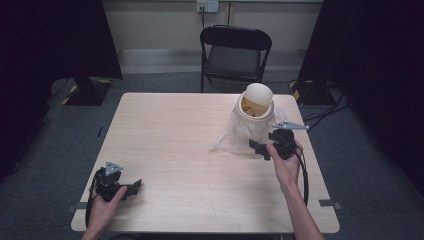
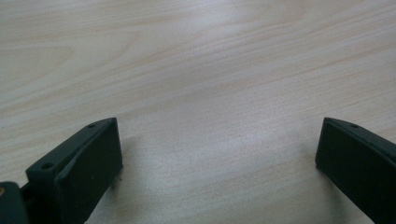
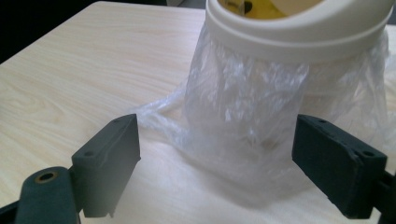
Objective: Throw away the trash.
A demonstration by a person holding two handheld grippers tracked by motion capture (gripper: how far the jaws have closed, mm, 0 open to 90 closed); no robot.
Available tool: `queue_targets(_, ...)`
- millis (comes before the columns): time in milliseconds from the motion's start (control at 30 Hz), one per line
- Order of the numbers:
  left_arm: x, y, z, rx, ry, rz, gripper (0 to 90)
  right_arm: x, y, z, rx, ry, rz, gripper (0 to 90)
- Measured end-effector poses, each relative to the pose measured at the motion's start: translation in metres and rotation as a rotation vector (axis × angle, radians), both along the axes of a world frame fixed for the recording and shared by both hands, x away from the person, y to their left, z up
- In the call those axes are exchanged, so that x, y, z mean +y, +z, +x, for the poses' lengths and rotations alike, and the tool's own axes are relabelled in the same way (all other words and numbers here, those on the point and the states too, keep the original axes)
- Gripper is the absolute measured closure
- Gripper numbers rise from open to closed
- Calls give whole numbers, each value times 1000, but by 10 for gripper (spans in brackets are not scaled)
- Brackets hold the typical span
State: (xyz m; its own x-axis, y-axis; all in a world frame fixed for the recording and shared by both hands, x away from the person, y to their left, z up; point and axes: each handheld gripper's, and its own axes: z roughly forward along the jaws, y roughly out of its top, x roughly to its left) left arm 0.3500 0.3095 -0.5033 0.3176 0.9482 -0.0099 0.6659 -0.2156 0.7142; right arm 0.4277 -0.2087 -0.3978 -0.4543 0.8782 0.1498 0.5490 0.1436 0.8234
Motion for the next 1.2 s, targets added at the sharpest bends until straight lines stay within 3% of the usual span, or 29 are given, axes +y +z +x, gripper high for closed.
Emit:
queue_targets(433, 0, 0, 0, 0, 0, 0, 0, -15, -34, -37, 47, 5, -21, 154)
queue_targets(600, 0, 0, 0, 0, 0, 0, 0, -24, -64, -52, 99, -9, -47, 156)
queue_targets(767, 0, 0, 0, 0, 0, 0, 0, -30, -81, -59, 123, -32, -54, 158)
queue_targets(867, 0, 0, 0, 0, 0, 1, 0, -33, -93, -66, 139, -45, -83, 159)
queue_targets(933, 0, 0, 0, 0, 0, 0, 0, -33, -95, -66, 142, -43, -100, 159)
queue_targets(1000, 0, 0, 0, 0, 0, 0, 0, -30, -99, -70, 98, -45, -146, 157)
queue_targets(1033, 0, 0, 0, 0, 0, 0, 0, -30, -99, -70, 98, -45, -146, 157)
queue_targets(1100, 0, 0, 0, 0, 0, -1, 0, -26, -102, -72, 70, -44, -207, 148)
queue_targets(1200, 0, 0, 0, 0, 0, 0, 0, -24, -102, -72, 69, -51, -213, 146)
